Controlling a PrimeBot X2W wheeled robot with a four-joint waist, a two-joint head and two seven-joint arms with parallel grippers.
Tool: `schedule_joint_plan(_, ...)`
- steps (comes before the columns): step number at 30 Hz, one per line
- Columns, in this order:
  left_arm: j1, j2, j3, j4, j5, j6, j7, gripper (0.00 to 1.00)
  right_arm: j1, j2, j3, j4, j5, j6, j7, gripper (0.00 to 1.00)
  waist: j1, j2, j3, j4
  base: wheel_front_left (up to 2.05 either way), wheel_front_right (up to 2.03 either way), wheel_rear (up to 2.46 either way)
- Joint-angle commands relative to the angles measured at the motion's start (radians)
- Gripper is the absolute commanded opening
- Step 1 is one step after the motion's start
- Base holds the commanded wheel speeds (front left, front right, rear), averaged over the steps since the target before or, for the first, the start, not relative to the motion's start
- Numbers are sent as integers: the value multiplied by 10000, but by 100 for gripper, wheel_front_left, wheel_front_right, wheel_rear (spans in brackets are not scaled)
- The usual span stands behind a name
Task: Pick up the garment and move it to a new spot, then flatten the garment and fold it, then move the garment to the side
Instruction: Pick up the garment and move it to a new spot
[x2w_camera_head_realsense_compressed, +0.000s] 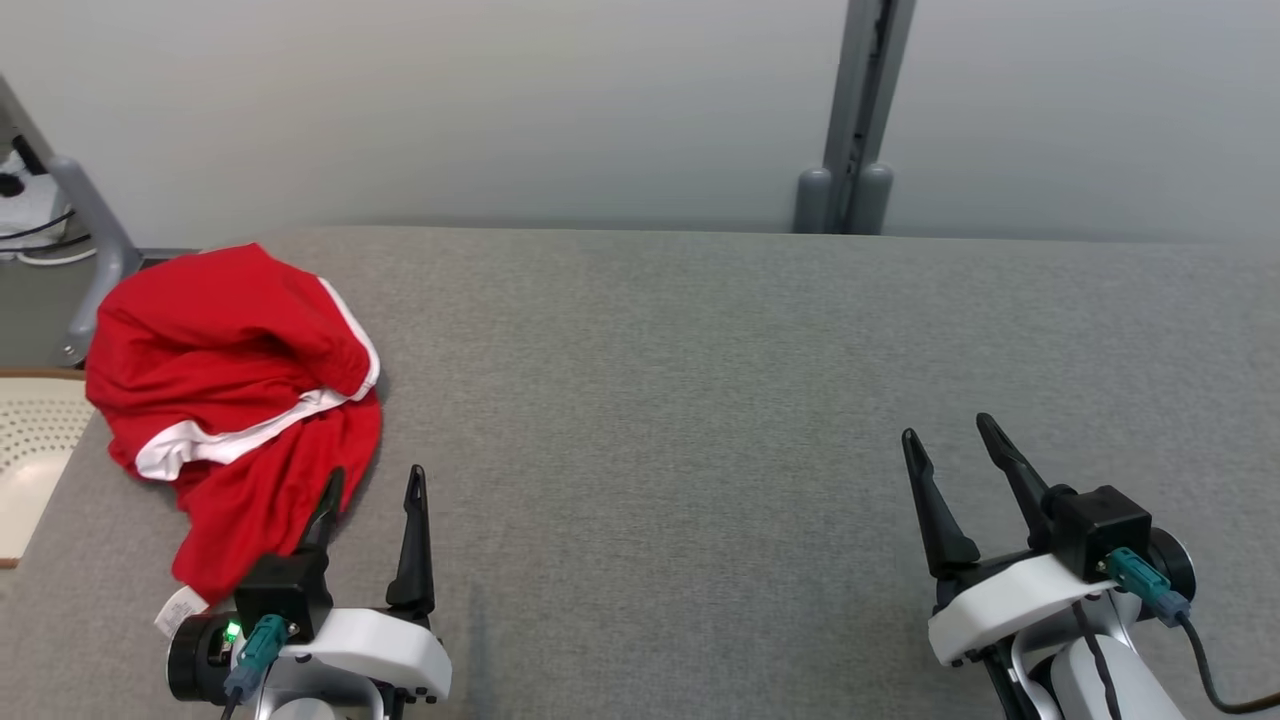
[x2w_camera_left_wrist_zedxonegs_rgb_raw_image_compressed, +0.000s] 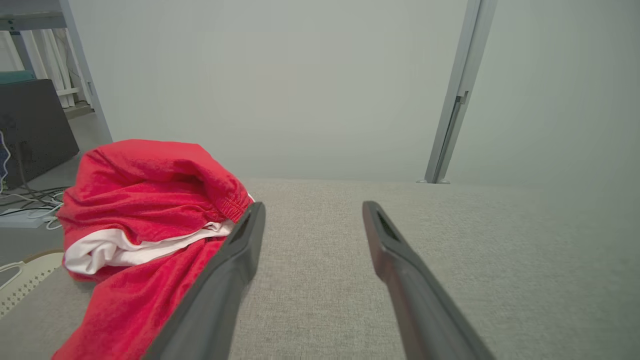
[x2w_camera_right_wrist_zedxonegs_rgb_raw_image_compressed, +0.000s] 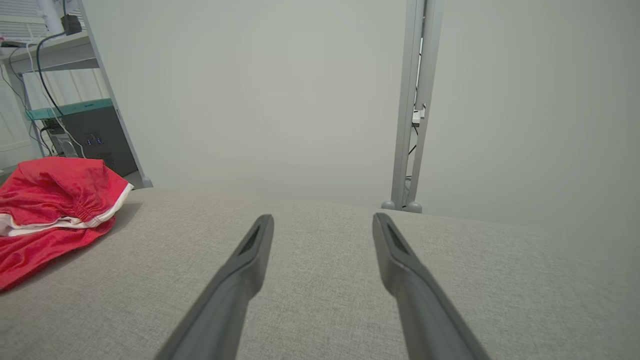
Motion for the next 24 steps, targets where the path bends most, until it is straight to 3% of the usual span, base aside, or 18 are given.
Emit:
schedule_joint_plan(1,-119,48,46,27,-45,22,-3,100,-1,-66,8,1,51,19,-50,100,0,0,-3,275,0,0,0)
schedule_joint_plan(24,254,107,435,5,62,-34,-3,100,194,-67,635,156,504,19,-48,100,0,0,-350,3074,0,0,0)
